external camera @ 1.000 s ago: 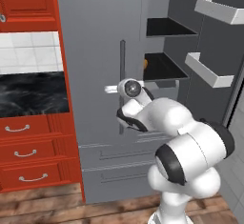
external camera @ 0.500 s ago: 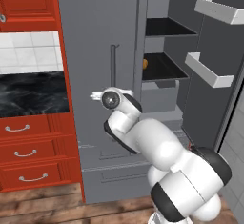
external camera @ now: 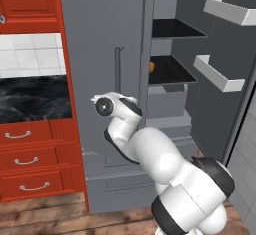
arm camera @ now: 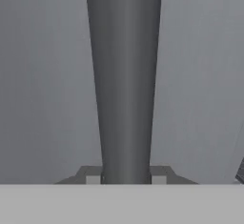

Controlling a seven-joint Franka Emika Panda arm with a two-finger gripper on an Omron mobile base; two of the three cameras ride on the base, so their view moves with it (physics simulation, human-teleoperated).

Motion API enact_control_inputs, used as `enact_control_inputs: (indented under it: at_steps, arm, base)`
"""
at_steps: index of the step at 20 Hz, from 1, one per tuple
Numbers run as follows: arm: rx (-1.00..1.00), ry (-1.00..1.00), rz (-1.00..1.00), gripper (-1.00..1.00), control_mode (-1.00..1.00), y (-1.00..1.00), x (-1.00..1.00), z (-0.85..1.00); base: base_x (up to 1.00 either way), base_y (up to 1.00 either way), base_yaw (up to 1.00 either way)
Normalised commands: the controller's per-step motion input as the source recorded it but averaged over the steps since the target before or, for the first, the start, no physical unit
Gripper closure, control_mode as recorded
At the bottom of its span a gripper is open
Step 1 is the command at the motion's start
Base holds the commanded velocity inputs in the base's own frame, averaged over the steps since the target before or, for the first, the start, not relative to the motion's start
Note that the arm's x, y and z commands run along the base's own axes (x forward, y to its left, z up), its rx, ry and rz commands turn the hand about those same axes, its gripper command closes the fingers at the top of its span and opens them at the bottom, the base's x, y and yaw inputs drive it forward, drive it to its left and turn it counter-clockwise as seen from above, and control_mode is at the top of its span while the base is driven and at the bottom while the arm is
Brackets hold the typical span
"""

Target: Gather the onion and potato from the fridge and place them on a tray on the dining counter. Then gather the steak and fish from the fridge and place them on the other tray.

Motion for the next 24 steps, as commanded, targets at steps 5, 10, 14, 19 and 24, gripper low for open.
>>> enact_control_inputs:
  at_steps: [5,10,14,19,24]
  arm:
    - [0.0,0.0,-0.07,1.0,-1.0,0.59,0.0,-0.02]
    - [-0.01,0.0,-0.03,1.0,-1.0,0.73,-0.03,-0.06]
    - [-0.01,0.01,-0.01,1.0,-1.0,0.57,-0.04,-0.09]
    - [0.0,0.0,0.0,-1.0,-1.0,0.24,-0.09,-0.1]
    - [0.0,-0.02,0.02,-1.0,-1.0,0.0,-0.02,-0.29]
  base:
    - [0.0,0.0,0.0]
    - [0.0,0.0,0.0]
    - [0.0,0.0,0.0]
    - [0.0,0.0,0.0]
    - [0.0,0.0,0.0]
